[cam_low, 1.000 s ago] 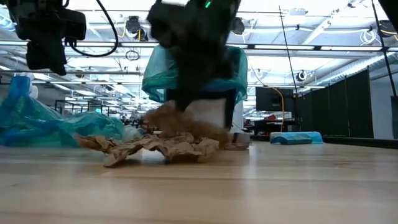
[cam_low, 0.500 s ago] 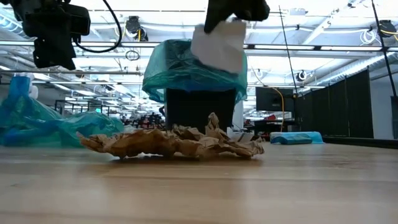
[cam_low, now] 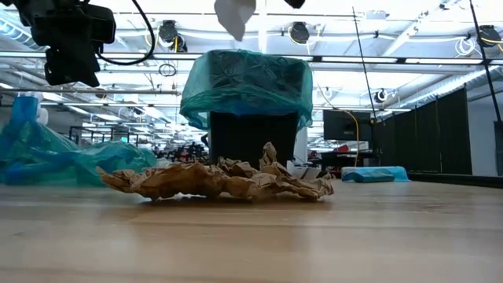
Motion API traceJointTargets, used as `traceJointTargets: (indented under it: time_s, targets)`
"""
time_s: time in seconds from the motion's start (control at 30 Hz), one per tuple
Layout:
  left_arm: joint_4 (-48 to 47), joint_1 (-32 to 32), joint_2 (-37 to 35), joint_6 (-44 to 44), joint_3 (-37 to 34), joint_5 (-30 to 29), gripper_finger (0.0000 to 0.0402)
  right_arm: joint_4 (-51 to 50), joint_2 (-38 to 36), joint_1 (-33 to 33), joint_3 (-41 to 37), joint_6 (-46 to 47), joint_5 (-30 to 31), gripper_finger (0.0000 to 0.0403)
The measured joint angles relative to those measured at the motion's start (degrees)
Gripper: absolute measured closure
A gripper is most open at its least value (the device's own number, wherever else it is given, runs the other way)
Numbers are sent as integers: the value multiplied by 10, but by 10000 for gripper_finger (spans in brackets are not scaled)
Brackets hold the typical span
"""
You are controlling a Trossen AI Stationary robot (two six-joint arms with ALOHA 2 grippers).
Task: Place trash/remove bag and relplace
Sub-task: Put the white paper into the blue trash bag inside the black trash bin, then put the blue plastic into the blue trash bag inside the black trash bin
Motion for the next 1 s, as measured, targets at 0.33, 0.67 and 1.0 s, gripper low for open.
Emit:
traceJointTargets:
  time_s: [0.33,0.67,1.0]
  targets:
    - [0,0,0,13,0,-6,265,9,11,-110,0,8,-7,396]
    - [3,0,4,69,0,-6,265,-36,11,-128,0,-3,-36,318]
    - [14,0,4,87,0,-5,265,-88,-4,-97,0,9,-77,269]
